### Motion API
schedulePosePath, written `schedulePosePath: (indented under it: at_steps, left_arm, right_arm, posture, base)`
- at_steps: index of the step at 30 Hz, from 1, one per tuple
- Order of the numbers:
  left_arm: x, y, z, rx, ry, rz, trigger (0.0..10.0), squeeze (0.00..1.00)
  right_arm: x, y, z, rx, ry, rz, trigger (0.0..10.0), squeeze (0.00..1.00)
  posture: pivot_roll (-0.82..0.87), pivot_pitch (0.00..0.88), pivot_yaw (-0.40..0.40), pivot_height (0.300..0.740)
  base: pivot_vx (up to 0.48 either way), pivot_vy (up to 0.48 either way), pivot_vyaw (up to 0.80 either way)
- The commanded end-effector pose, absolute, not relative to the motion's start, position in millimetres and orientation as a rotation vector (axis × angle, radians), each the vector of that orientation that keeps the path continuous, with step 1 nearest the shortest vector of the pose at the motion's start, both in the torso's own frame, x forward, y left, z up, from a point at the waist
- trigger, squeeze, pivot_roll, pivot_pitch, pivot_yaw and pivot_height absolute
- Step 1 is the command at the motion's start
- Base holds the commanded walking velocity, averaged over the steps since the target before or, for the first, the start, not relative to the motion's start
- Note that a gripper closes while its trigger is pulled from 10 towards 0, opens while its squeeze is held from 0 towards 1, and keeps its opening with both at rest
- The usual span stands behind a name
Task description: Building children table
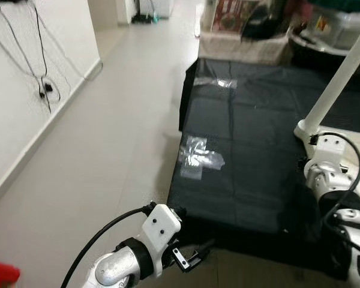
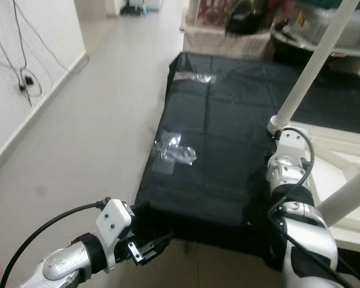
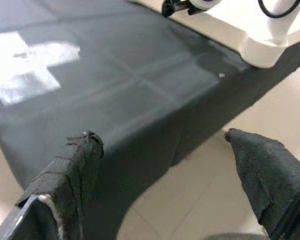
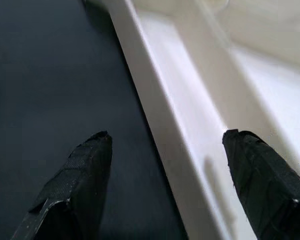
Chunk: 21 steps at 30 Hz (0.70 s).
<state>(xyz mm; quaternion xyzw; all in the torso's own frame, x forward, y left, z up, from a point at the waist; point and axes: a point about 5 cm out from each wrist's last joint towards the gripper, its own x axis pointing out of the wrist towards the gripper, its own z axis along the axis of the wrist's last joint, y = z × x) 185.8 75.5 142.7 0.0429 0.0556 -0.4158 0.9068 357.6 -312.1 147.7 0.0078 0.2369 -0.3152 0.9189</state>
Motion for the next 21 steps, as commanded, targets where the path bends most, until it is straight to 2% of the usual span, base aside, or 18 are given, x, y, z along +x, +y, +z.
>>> schedulePosePath:
  at_steps: [1, 5, 9, 10, 15, 21]
  left_arm:
    - [179.6, 80.3, 143.9, 0.074, 0.145, -0.841, 10.0, 0.00]
    - [177.1, 83.2, 144.2, 0.074, 0.153, -0.830, 10.0, 0.00]
    - [173.1, 84.8, 143.7, 0.076, 0.170, -0.842, 10.0, 0.00]
    - [172.2, 85.2, 143.7, 0.077, 0.175, -0.844, 10.0, 0.00]
    - [170.7, 85.5, 144.0, 0.078, 0.184, -0.847, 10.0, 0.00]
    - [170.4, 84.1, 144.3, 0.074, 0.199, -0.852, 10.0, 0.00]
  right_arm:
    - [350.9, -319.2, 139.5, 0.036, 0.507, -0.699, 10.0, 0.00]
    - [349.7, -319.9, 137.7, 0.041, 0.509, -0.723, 10.0, 0.00]
    - [349.4, -313.6, 129.1, 0.116, 0.559, -0.670, 10.0, 0.00]
    - [350.4, -309.9, 126.8, 0.143, 0.580, -0.624, 0.0, 0.00]
    - [352.1, -305.1, 125.1, 0.156, 0.607, -0.553, 0.0, 0.00]
    - [357.1, -293.8, 124.8, 0.077, 0.640, -0.383, 0.0, 0.00]
  posture:
    - [0.12, 0.210, -0.092, 0.740]
    - [0.11, 0.212, -0.087, 0.740]
    - [0.12, 0.212, -0.084, 0.740]
    - [0.12, 0.212, -0.084, 0.740]
    - [0.12, 0.209, -0.084, 0.740]
    - [0.11, 0.191, -0.086, 0.740]
  base:
    - [0.000, 0.000, 0.00]
    - [0.000, 0.000, 0.00]
    - [0.000, 0.000, 0.00]
    - [0.000, 0.000, 0.00]
    - [0.000, 0.000, 0.00]
    - [0.000, 0.000, 0.00]
